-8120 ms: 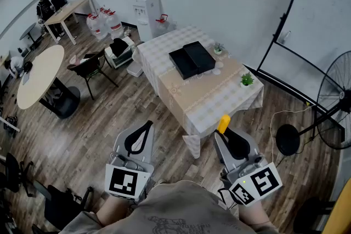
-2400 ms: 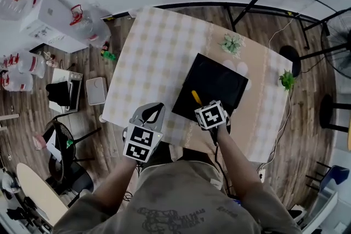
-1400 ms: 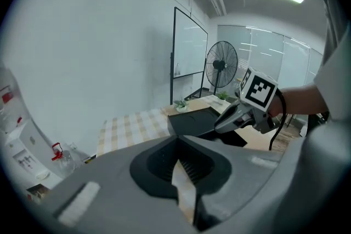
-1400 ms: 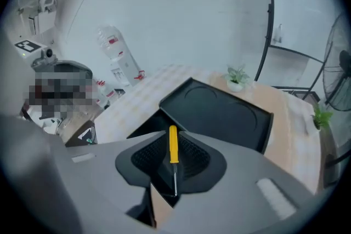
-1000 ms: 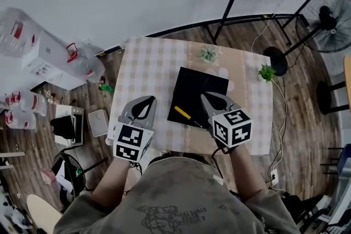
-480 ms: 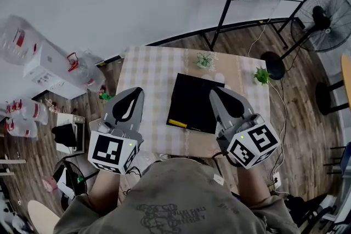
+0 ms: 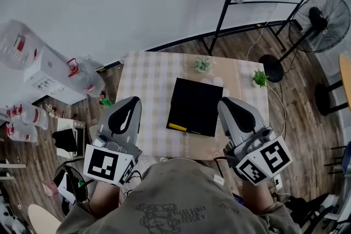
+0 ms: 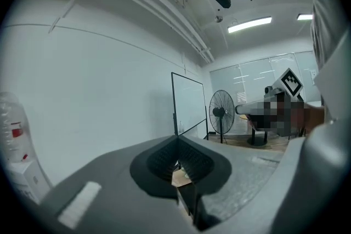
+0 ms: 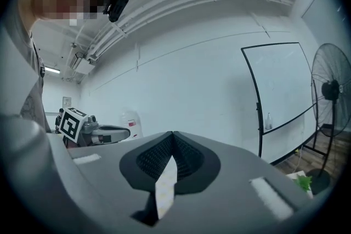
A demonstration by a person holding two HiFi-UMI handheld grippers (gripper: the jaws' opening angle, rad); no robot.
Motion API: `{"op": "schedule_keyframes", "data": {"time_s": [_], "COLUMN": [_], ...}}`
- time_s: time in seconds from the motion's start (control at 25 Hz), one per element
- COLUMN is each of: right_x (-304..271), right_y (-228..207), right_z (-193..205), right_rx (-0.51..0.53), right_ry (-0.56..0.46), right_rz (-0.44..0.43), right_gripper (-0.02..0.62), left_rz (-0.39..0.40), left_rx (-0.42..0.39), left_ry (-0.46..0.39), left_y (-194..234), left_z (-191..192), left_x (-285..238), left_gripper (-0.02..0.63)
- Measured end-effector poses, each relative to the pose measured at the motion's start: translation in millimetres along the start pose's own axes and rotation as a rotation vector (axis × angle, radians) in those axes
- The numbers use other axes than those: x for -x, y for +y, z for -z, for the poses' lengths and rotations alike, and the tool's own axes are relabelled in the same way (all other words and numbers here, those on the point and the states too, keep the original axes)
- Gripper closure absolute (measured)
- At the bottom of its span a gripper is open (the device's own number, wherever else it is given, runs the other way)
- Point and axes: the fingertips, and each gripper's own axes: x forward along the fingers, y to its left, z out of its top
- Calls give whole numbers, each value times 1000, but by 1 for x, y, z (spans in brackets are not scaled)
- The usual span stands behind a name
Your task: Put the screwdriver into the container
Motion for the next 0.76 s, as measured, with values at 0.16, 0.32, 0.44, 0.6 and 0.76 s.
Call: {"op": "schedule_keyframes", "data": {"time_s": [0.16,0.32,0.44,0.6,0.76], "right_x": [-2,-5,-6,-7,-8], "right_y": [-5,-5,-3,-2,-1], "right_z": [11,18,22,27,33], "right_rx": [-4,-12,-9,-1,-2], "right_ry": [28,49,57,70,85], "right_rz": [9,7,0,-2,-6], "right_gripper": [569,569,569,569,569], "left_rz": [2,0,4,8,7], "left_rx": [1,5,9,10,12], "left_ry": [19,38,54,64,71], "left_y": [0,1,0,-1,-2], "left_z": [6,11,16,19,22], "left_x": [-2,-2,-2,0,1], "left_gripper": [605,605,605,605,605]}}
